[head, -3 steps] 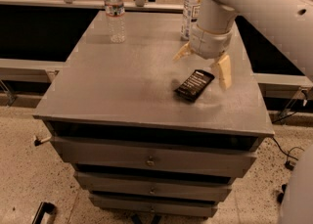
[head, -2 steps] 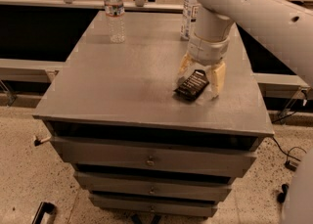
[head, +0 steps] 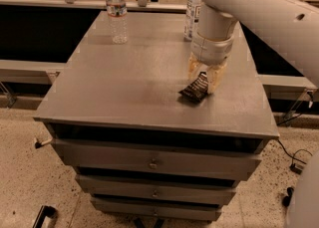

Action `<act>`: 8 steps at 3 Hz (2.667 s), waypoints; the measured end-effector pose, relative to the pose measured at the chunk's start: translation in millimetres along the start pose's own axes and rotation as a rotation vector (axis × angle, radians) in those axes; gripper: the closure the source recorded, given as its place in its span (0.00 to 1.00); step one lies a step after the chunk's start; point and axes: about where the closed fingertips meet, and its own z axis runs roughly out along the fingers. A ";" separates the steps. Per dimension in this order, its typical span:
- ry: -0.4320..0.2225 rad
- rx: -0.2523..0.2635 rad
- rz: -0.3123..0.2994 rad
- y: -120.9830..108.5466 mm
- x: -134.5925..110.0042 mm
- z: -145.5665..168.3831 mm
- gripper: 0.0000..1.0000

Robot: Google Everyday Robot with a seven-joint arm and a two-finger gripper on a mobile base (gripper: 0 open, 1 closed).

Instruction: Move rxbar chocolate near water bottle

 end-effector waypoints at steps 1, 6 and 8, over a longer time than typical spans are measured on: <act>0.000 0.000 0.000 0.0 0.0 -0.1 1.00; 0.168 0.159 -0.099 -73.9 16.2 -48.7 1.00; 0.101 0.360 -0.126 -123.1 30.0 -46.3 1.00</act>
Offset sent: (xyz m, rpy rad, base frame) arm 0.0000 0.0000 0.0001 0.0000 0.0000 0.0000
